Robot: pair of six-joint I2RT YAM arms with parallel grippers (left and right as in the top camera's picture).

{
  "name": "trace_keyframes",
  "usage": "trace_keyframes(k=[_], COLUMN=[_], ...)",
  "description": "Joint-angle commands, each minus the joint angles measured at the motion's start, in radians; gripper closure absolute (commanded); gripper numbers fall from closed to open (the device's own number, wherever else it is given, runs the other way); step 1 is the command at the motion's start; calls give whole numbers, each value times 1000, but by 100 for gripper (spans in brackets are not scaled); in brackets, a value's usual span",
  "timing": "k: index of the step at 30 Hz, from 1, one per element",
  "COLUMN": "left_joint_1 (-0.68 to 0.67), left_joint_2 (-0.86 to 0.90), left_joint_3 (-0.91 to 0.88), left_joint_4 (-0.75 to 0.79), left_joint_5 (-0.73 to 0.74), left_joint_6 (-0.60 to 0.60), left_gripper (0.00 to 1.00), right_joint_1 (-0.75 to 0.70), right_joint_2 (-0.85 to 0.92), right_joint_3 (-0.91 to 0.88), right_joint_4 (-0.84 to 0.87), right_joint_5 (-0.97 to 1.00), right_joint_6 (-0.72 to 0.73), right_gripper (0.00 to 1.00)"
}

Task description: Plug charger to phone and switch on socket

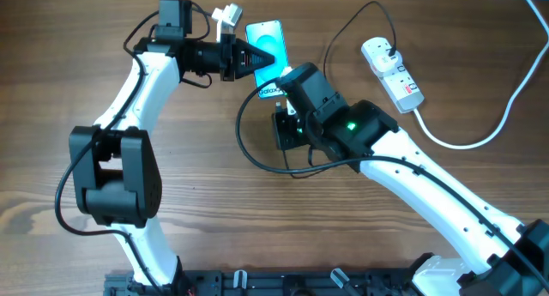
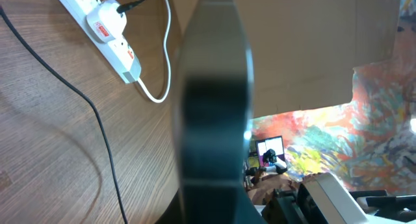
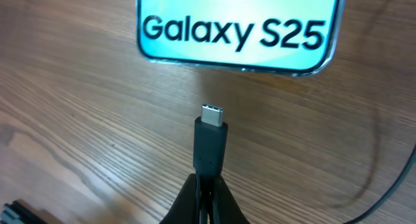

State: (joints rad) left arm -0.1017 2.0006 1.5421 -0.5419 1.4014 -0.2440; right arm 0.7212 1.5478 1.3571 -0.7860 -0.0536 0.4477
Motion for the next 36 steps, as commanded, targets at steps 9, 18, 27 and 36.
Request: trace_keyframes(k=[9,18,27,36], left_joint_1=[-18,-20,-20,-18], left_joint_2=[-26,-26,-26,-26], left_joint_3=[16,16,16,16], left_joint_4=[0,-82,-102,-76], left_joint_5=[46,-50,-48,83], left_joint_6=[59,191,223,237], left_gripper=[96,96,96,96], right_joint_1=[-8,-15,-16,-16], right_joint_2=[60,62,64,65], right_joint_3=[2,8,17,17], right_joint_4=[8,2,-20,-14], right_joint_5=[-53,-44,-43,-43], right_joint_6=[-29,-50,-79,-78], right_gripper=[96,96,96,96])
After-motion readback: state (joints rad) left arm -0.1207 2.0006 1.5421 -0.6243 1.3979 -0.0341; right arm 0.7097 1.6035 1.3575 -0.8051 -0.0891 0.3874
